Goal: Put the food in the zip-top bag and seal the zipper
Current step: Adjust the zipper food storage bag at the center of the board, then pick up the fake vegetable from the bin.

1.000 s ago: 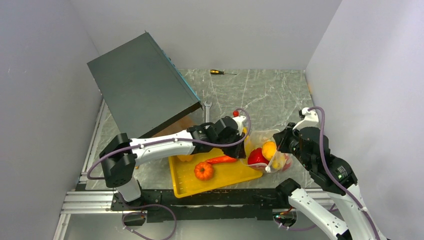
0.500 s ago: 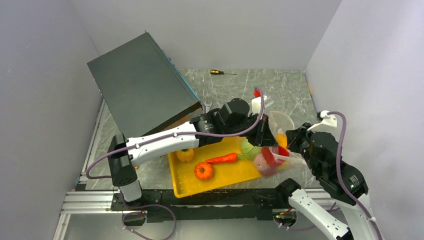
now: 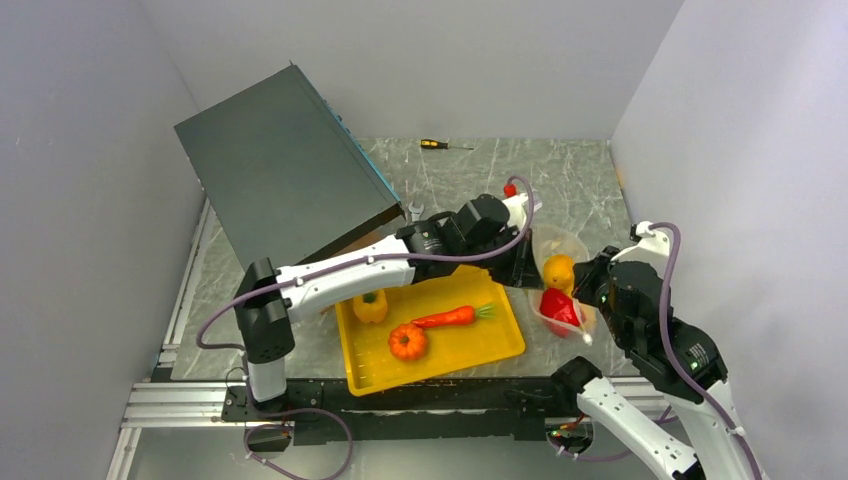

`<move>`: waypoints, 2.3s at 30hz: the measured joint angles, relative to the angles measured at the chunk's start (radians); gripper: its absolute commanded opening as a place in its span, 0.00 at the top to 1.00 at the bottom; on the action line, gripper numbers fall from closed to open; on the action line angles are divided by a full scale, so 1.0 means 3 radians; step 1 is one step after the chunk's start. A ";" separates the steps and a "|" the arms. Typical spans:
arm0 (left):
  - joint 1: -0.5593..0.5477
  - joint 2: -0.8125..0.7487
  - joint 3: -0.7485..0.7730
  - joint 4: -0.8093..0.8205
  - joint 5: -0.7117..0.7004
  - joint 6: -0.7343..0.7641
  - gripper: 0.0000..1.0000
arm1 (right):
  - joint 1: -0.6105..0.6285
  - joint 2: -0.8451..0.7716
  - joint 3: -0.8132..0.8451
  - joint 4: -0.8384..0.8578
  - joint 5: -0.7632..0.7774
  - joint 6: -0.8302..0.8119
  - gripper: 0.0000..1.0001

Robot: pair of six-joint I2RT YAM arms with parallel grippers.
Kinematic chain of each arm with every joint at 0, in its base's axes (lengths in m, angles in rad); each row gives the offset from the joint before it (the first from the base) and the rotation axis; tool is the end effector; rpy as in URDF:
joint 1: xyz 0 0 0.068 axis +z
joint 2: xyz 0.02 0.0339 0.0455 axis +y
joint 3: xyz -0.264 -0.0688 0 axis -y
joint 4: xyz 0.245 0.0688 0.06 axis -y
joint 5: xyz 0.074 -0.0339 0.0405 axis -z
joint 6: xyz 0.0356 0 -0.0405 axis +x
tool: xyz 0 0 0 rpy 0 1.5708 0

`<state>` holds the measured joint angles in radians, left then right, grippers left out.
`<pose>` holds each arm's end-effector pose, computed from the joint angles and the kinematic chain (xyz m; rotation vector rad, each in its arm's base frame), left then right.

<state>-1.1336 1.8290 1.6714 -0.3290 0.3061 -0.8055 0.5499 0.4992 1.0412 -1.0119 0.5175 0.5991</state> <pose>0.1741 -0.3979 0.3391 0.6097 2.3230 -1.3964 0.0610 0.0167 0.3702 0.3658 1.9476 0.2177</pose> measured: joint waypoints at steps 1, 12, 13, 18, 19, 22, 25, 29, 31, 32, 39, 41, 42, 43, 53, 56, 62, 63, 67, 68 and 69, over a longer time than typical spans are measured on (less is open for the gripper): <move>-0.0022 -0.0015 0.0083 0.0014 -0.0017 0.0018 1.00 | -0.0001 0.0009 0.0014 -0.0001 0.0017 -0.0005 1.00; -0.0028 -0.0056 0.0019 0.0188 0.0092 -0.0017 1.00 | 0.0000 -0.0123 -0.0015 0.0010 0.0122 0.0078 1.00; -0.0022 -0.0006 0.0011 0.0174 0.0097 -0.0015 1.00 | 0.0000 -0.0123 -0.0071 0.0011 0.0104 0.0095 1.00; 0.0003 0.0118 -0.0047 0.0017 0.0022 0.0023 0.84 | 0.0000 -0.0079 -0.0186 0.0006 0.0042 0.0130 1.00; 0.0005 0.0113 -0.0070 -0.0013 -0.0006 0.0042 0.75 | 0.0000 -0.0076 -0.0186 0.0008 0.0029 0.0128 1.00; 0.0005 0.0058 -0.0178 -0.0076 -0.0126 0.0137 0.50 | 0.0000 -0.0076 -0.0186 0.0008 0.0004 0.0122 1.00; 0.0005 -0.0093 -0.0329 -0.0184 -0.0240 0.0235 0.26 | 0.0000 -0.0076 -0.0186 0.0009 -0.0020 0.0109 1.00; 0.0005 -0.0383 -0.0504 -0.0273 -0.0426 0.0351 0.01 | 0.0000 -0.0071 -0.0187 0.0011 -0.0095 0.0094 1.00; 0.0005 -0.0586 -0.0617 -0.0355 -0.0540 0.0395 0.00 | 0.0000 -0.0067 -0.0187 0.0011 -0.0136 0.0076 1.00; 0.0005 -0.0724 -0.0706 -0.0381 -0.0607 0.0422 0.00 | 0.0000 -0.0065 -0.0187 0.0013 -0.0167 0.0070 1.00; -0.0011 -0.1447 -0.1118 -0.0876 -0.0982 0.0453 0.00 | 0.0000 -0.0027 -0.0186 0.0033 -0.0275 0.0017 1.00; -0.0028 -0.1522 -0.1141 -0.1081 -0.1062 0.0430 0.00 | 0.0000 0.0015 -0.0186 0.0034 -0.0276 0.0011 1.00; -0.0042 -0.1534 -0.1141 -0.1157 -0.1105 0.0418 0.00 | 0.0000 0.0041 -0.0186 0.0034 -0.0280 0.0009 1.00; -0.0069 -0.1539 -0.1138 -0.1254 -0.1165 0.0384 0.00 | 0.0000 0.0058 -0.0187 0.0036 -0.0287 0.0006 1.00; -0.0514 -0.1480 -0.1205 -0.1860 -0.1770 -0.0069 0.00 | 0.0000 0.0158 -0.0189 0.0023 -0.0465 0.0043 1.00; -0.0652 -0.1467 -0.1356 -0.1865 -0.1926 -0.0168 0.00 | 0.0000 0.0159 -0.0189 0.0024 -0.0546 0.0022 1.00; -0.0694 -0.1172 -0.1433 -0.2076 -0.2258 -0.0360 0.00 | 0.0000 0.0249 -0.0071 -0.0061 -0.0468 -0.0055 1.00; -0.0689 -0.1106 -0.1438 -0.2093 -0.2296 -0.0380 0.00 | 0.0000 0.0273 -0.0047 -0.0070 -0.0455 -0.0067 1.00; -0.0689 -0.1040 -0.1562 -0.2055 -0.2354 -0.0390 0.00 | 0.0000 0.0275 -0.0042 -0.0074 -0.0449 -0.0066 1.00; -0.0689 -0.1033 -0.1583 -0.2064 -0.2366 -0.0390 0.00 | 0.0000 0.0270 -0.0042 -0.0074 -0.0450 -0.0060 1.00; -0.0689 -0.1017 -0.1588 -0.2070 -0.2387 -0.0390 0.00 | 0.0000 0.0266 -0.0042 -0.0074 -0.0454 -0.0047 1.00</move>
<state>-1.3403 1.5238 1.1950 -0.9501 -0.4099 -0.9226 0.5499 0.5789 1.0286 -1.0340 0.3813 0.5850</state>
